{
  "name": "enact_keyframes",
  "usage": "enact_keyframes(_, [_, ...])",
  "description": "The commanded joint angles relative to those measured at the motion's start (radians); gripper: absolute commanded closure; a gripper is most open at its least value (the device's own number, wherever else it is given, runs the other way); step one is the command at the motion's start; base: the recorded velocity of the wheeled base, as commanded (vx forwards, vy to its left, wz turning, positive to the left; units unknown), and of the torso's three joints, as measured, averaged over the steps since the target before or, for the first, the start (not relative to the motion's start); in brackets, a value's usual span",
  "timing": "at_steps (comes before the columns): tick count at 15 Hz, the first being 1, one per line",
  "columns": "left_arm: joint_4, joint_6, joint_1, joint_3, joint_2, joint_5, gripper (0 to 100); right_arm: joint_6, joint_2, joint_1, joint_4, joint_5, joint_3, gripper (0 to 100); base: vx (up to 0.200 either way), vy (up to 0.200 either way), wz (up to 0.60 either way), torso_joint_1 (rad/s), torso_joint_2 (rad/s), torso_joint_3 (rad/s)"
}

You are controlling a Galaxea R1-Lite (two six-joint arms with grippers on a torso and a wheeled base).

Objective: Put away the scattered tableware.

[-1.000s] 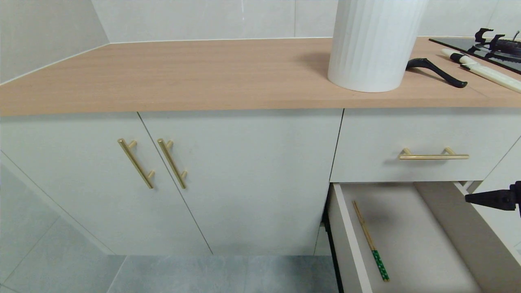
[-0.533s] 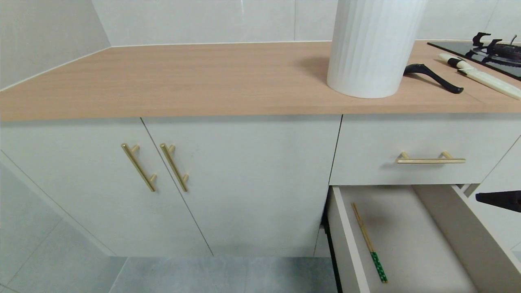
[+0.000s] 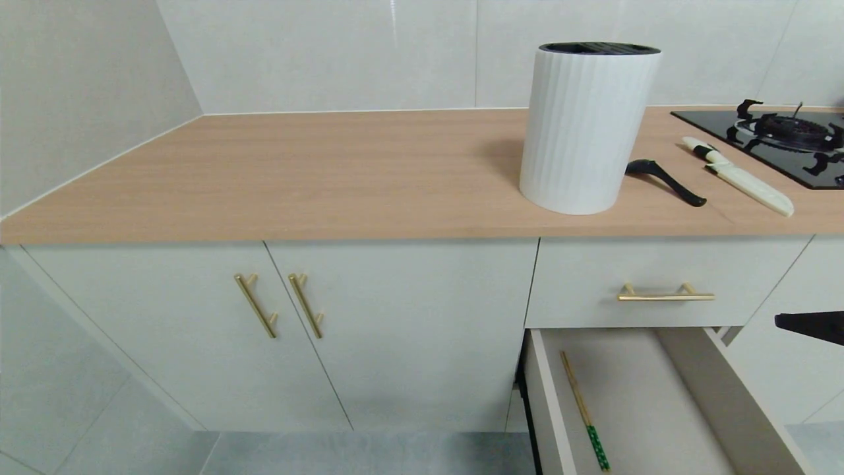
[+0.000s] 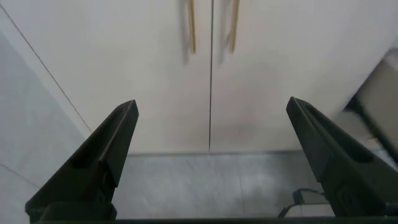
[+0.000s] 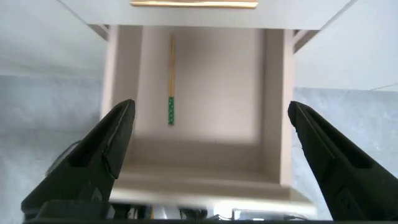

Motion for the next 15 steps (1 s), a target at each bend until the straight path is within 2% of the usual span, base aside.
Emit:
enact_keyframes(1, [0.0, 0.0, 0.0, -0.001, 0.002, 0.0, 0, -0.011, 0.001, 0.001, -0.001, 0.0, 0.004, 0, 0.0, 0.0, 0.0, 0.232, -0.49, -0.256])
enact_keyframes(5, [0.0, 0.0, 0.0, -0.001, 0.002, 0.0, 0, -0.023, 0.001, 0.001, -0.002, 0.0, 0.013, 0, 0.0, 0.0, 0.0, 0.317, -0.47, -0.265])
enact_keyframes(8, [0.0, 0.0, 0.0, 0.0, 0.002, 0.0, 0, -0.027, 0.007, 0.001, -0.07, -0.001, 0.024, 0, 0.0, 0.0, 0.0, 0.102, -0.18, -0.092])
enact_keyframes(12, [0.0, 0.0, 0.0, 0.0, 0.002, 0.0, 0, -0.061, 0.136, 0.001, -0.332, 0.0, 0.008, 0, 0.0, 0.0, 0.0, 0.009, -0.01, -0.008])
enact_keyframes(15, [0.0, 0.0, 0.0, 0.0, 0.002, 0.0, 0, -0.136, 0.256, 0.001, -0.422, 0.029, -0.07, 0, 0.0, 0.0, 0.0, 0.0, 0.0, 0.0])
